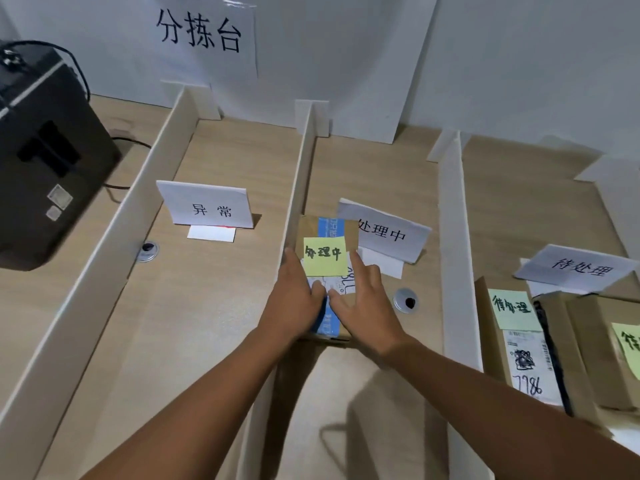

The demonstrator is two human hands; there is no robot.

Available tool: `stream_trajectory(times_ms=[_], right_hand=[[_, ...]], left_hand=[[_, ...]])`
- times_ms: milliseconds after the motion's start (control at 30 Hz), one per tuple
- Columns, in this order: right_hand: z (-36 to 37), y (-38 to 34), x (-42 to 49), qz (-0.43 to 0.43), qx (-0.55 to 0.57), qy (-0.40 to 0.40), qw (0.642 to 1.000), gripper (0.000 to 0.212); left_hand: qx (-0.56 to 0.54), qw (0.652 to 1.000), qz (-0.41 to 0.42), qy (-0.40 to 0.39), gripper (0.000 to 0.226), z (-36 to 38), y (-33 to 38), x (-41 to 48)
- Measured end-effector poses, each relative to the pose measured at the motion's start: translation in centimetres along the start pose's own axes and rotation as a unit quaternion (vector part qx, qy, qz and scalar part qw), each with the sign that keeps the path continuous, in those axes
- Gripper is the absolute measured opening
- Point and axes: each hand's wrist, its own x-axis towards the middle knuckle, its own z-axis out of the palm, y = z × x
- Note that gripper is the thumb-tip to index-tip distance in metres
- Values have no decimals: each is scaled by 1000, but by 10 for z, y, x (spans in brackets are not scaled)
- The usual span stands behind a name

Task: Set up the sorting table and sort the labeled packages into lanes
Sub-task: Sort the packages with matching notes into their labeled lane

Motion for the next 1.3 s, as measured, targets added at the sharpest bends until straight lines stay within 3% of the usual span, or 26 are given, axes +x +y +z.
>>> stream_trajectory(times_ms=[100, 233, 400, 567, 733, 933, 1133, 1300], right_hand=[[-6, 1, -2, -8, -8, -8, 1000, 78], [-41, -7, -22, -26, -13, 34, 999, 74], [-133, 17, -84, -75, -104, 91, 988, 66], [-242, 73, -189, -52, -171, 160, 971, 68], [-352, 148, -343, -22, -218, 236, 947, 67], [-468, 251, -561, 73, -242, 340, 906, 68], [-538, 350, -734, 187, -249, 386, 868, 68], [-582, 427, -817, 258, -230, 417, 840, 68]], left_hand=[[26, 1000, 3, 12, 43, 0, 6, -5], [117, 989, 74, 52, 52, -9, 37, -26], [215, 963, 162, 20, 53, -6, 107, -71], [243, 943, 227, 3, 74, 44, 193, -147], [249, 918, 309, -15, 81, 138, 299, -250], [208, 888, 404, -71, 84, 302, 426, -397], [189, 846, 480, -139, 85, 446, 517, -525], [179, 814, 522, -179, 80, 551, 577, -587]])
